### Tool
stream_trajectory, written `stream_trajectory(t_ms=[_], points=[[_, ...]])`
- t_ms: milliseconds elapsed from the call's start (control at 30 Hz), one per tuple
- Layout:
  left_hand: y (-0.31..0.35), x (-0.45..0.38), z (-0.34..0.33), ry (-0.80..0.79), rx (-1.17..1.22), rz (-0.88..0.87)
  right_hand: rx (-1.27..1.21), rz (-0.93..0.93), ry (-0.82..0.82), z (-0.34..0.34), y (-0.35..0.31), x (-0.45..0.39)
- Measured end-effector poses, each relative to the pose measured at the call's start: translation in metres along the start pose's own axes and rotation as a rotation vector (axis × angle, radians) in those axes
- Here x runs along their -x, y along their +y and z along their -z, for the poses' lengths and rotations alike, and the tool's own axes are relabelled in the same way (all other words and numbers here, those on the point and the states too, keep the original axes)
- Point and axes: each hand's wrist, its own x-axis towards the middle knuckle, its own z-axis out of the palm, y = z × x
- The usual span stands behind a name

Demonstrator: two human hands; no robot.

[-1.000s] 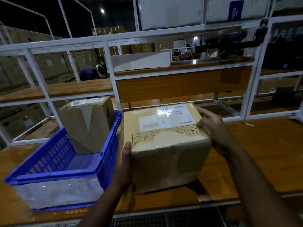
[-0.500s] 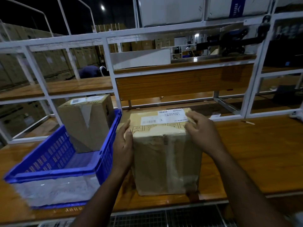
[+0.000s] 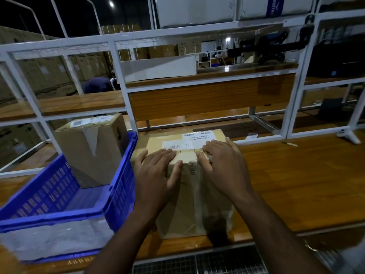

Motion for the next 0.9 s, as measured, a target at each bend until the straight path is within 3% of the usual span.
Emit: stream_trajectory(t_ms=[433, 600, 733, 900], points=[[-0.004, 0.002, -0.003, -0.001, -0.016, -0.034, 0.021, 0.013, 0.052, -0.009, 0.000, 0.003], [-0.010, 0.008, -0.007, 0.042, 0.096, -0.034, 0.032, -0.004, 0.071, -0.012, -0.001, 0.003], [-0.022, 0.046, -0.017, 0.119, 0.280, 0.150, 0.096, 0.010, 0.016, -0.011, 0.011, 0.010], [-0.035, 0.087, -0.034, 0.115, 0.409, 0.546, 0.112, -0.050, 0.053, -0.002, 0.025, 0.008]])
